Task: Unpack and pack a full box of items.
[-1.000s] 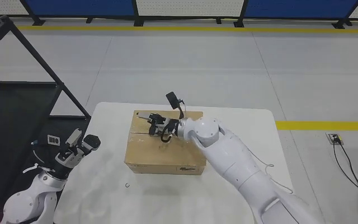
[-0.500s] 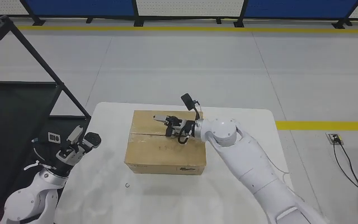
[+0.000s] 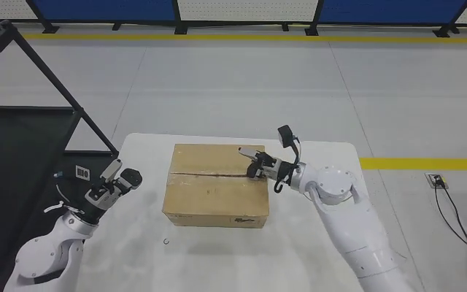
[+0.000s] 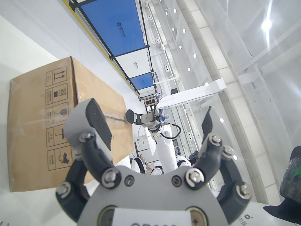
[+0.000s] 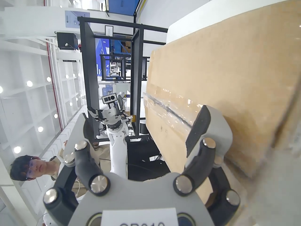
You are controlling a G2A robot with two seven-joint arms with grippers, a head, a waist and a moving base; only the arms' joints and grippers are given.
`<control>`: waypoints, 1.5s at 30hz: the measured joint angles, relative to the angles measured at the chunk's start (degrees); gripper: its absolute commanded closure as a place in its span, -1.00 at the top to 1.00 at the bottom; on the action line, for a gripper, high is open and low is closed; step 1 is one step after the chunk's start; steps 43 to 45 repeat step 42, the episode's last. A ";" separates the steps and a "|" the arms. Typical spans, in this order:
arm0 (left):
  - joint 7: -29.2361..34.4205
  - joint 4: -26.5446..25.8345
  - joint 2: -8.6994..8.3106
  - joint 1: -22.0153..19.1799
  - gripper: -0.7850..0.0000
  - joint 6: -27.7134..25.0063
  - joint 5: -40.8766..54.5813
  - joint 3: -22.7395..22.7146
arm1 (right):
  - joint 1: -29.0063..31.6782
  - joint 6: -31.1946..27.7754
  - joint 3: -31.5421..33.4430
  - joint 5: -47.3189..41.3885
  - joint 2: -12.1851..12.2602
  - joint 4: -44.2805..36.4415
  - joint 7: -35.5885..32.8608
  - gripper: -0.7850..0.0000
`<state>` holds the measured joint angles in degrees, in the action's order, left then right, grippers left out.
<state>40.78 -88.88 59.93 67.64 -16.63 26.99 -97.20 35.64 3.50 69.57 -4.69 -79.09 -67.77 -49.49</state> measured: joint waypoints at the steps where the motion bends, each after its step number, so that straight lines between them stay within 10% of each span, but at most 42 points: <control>1: 0.04 0.03 0.00 -0.22 1.00 0.07 -0.08 0.21 | 0.58 0.43 0.69 0.10 0.24 -0.46 -0.11 1.00; 45: -0.60 0.57 -0.27 -4.15 1.00 2.61 -2.00 2.87 | 3.43 -4.10 7.81 -7.35 3.40 2.67 1.13 1.00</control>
